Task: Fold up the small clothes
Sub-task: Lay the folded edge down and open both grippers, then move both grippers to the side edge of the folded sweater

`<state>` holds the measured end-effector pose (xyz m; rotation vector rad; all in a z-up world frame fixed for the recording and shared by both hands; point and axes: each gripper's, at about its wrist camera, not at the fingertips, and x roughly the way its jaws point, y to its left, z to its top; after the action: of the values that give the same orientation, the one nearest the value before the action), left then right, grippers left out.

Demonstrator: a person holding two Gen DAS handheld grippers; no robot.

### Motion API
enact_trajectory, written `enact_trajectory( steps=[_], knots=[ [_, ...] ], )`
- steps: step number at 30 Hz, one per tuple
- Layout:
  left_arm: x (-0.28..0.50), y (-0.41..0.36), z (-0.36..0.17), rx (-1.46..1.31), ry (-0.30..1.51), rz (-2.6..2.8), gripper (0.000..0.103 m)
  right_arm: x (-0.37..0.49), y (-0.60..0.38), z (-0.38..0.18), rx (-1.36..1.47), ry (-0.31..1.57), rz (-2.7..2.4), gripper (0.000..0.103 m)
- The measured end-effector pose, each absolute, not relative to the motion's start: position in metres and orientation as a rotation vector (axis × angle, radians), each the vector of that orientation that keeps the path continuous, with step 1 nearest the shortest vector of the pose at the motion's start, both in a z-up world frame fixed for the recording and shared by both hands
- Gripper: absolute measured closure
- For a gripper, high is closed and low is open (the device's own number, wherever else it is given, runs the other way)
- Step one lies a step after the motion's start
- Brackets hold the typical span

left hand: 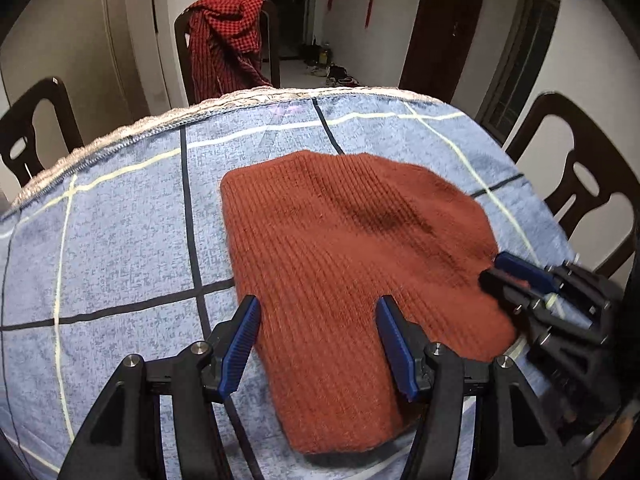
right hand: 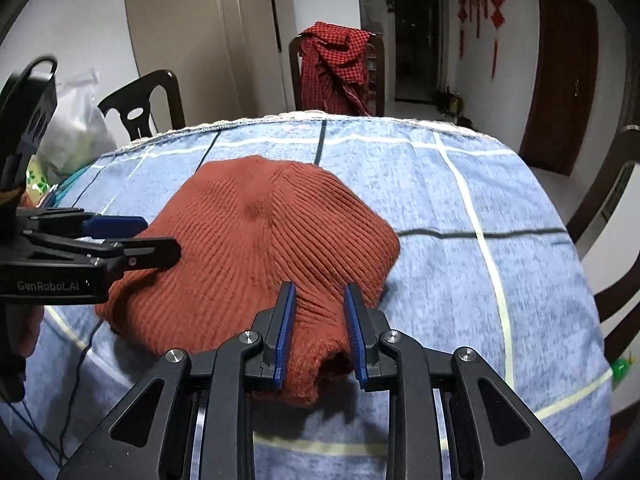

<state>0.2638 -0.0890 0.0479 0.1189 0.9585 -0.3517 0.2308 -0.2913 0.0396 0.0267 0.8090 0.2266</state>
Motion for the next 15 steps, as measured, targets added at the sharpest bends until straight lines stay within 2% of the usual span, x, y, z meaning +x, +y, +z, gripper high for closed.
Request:
enact_trajectory(
  steps=[9,15],
  knots=[
    [0.241,-0.091,0.041,0.17,0.868,-0.277,0.037,0.225,-0.282,0.059,-0.008,0.747,0.238,0.078],
    [0.233,-0.09,0.039,0.188,0.833,-0.277,0.035,0.221,-0.271,0.04,-0.098,0.778,0.244,0.073]
  ],
)
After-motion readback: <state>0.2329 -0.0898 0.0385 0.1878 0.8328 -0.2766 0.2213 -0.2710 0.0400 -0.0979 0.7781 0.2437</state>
